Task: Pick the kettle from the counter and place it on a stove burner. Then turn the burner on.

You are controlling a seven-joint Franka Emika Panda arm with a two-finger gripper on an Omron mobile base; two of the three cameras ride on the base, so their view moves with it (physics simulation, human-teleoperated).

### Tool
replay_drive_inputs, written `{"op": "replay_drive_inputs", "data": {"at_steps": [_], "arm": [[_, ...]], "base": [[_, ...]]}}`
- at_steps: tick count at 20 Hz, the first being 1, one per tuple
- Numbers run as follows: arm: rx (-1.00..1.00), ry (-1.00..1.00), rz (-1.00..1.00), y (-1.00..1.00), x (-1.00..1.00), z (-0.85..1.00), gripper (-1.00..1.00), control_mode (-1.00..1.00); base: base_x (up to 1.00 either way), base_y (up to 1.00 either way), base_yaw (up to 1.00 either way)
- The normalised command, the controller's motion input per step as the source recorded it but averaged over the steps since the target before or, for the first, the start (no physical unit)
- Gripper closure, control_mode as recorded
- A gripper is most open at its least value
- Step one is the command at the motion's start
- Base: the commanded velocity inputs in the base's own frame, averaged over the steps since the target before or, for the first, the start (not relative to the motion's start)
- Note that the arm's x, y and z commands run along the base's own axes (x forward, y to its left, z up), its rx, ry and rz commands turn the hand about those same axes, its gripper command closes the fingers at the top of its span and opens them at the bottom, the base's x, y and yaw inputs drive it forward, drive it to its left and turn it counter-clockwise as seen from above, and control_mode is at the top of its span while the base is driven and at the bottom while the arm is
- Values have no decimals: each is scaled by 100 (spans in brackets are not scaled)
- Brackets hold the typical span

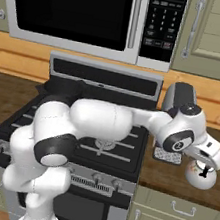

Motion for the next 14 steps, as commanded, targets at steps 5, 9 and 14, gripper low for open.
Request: {"op": "replay_drive_inputs", "data": {"at_steps": [5,9,14], "arm": [[0,-7,19,-14,23,-39,-100,-100],[0,-11,12,-39,13,-19,-100,-100],[0,-5,2,-38,5,-9,-100,-100]], "base": [[0,0,0],[0,0,0],[0,0,0]]}}
